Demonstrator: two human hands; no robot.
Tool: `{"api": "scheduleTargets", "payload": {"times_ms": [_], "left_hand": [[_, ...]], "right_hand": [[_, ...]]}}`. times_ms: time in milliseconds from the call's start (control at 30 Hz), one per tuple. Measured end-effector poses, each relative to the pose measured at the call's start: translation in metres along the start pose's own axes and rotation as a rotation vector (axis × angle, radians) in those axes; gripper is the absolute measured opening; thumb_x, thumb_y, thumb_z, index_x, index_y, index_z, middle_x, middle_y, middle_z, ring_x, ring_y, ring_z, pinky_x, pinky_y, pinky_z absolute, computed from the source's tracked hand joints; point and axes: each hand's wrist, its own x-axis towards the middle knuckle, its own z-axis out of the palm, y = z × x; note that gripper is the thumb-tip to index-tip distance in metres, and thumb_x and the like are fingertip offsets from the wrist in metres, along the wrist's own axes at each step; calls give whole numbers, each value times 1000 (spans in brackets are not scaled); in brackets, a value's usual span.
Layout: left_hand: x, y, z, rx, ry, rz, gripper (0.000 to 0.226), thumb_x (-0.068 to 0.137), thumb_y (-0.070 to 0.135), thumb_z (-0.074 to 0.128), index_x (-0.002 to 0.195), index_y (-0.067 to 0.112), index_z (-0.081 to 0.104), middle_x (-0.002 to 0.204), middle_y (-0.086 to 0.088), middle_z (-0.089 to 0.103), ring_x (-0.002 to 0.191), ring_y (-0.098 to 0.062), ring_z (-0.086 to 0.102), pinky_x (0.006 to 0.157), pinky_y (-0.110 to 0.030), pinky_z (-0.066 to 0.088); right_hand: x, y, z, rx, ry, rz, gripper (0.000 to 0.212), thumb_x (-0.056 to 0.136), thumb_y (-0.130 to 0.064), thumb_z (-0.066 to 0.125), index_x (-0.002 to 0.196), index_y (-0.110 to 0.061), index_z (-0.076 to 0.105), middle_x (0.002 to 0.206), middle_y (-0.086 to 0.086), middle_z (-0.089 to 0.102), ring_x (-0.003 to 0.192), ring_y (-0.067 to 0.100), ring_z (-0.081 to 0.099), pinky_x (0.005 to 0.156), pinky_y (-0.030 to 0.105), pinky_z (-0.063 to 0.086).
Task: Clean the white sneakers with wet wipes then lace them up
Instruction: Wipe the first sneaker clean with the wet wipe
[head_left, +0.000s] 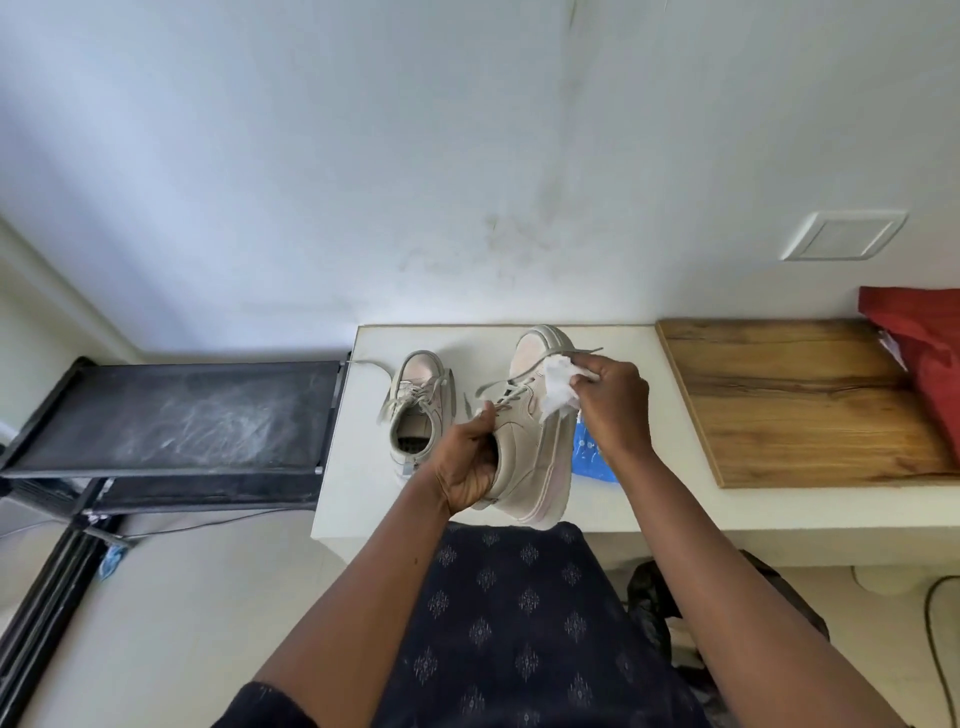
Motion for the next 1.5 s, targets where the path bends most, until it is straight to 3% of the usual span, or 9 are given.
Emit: {"api": "scheduleTargets", "payload": {"times_ms": [100, 233, 400, 500, 700, 900, 1200, 1367, 1500], "left_hand": [[-16, -6, 6, 26, -7, 36, 41, 101, 32, 34, 92, -2, 57, 60, -10, 66, 48, -15, 65, 43, -20, 51], [-29, -10, 5, 4, -68, 71, 50, 100, 40, 30, 112, -1, 56, 86, -17, 71, 76, -24, 71, 67, -32, 59], [-36, -14, 4, 72, -49, 109, 70, 97, 56, 14, 123, 2, 51, 72, -11, 70, 61, -16, 68, 48, -20, 52], [-30, -15, -3, 82, -34, 91, 81, 94, 61, 11, 119, -1, 54, 79, -13, 71, 70, -17, 70, 56, -22, 55], [-27, -11, -3, 72, -145, 82, 104, 80, 80, 10, 87, -4, 72, 83, -18, 69, 77, -24, 70, 66, -26, 58], [-16, -10, -5, 210, -79, 57, 103, 80, 78, 3, 129, -2, 47, 72, -11, 70, 64, -16, 69, 52, -20, 53], [-14, -3, -6, 112, -82, 102, 106, 79, 81, 8, 128, -4, 49, 98, -18, 70, 86, -23, 70, 69, -24, 56], [-11, -10, -3, 150, -118, 74, 103, 78, 80, 3, 110, -2, 57, 69, -9, 68, 56, -14, 66, 45, -17, 50], [-7, -13, -5, 214, -104, 90, 105, 78, 79, -3, 126, 3, 50, 90, -5, 72, 76, -11, 69, 54, -20, 54]], "right_hand": [[-23, -25, -2, -221, -40, -392, 36, 79, 12, 48, 100, -6, 72, 100, 13, 66, 89, 27, 62, 75, 24, 45], [-48, -25, 6, -615, -79, -614, 28, 77, 6, 62, 95, -12, 73, 94, 6, 67, 79, 33, 64, 57, 35, 52], [-76, -21, 24, -523, -47, -577, 28, 72, 11, 67, 96, -3, 70, 93, 10, 66, 84, 32, 63, 61, 33, 53], [-91, -11, 31, -417, 1, -665, 21, 68, 6, 69, 88, -2, 70, 85, 8, 66, 75, 26, 64, 62, 29, 54], [-92, 0, 31, -344, -120, -904, 26, 85, -7, 50, 96, 2, 70, 96, 11, 69, 92, 24, 65, 89, 27, 49], [-57, -5, 40, -409, -108, -770, 24, 67, 6, 69, 91, 0, 72, 91, 11, 71, 81, 26, 69, 67, 33, 58], [-79, 17, 33, -344, -69, -894, 25, 85, -2, 50, 99, 3, 70, 97, 13, 70, 95, 26, 65, 89, 29, 51], [-67, 14, 35, -381, -105, -936, 23, 83, -2, 52, 96, 3, 70, 95, 12, 69, 90, 26, 65, 78, 32, 56], [-54, 6, 34, -434, -44, -842, 19, 73, 6, 66, 90, 1, 72, 88, 11, 71, 81, 27, 67, 68, 31, 57]]}}
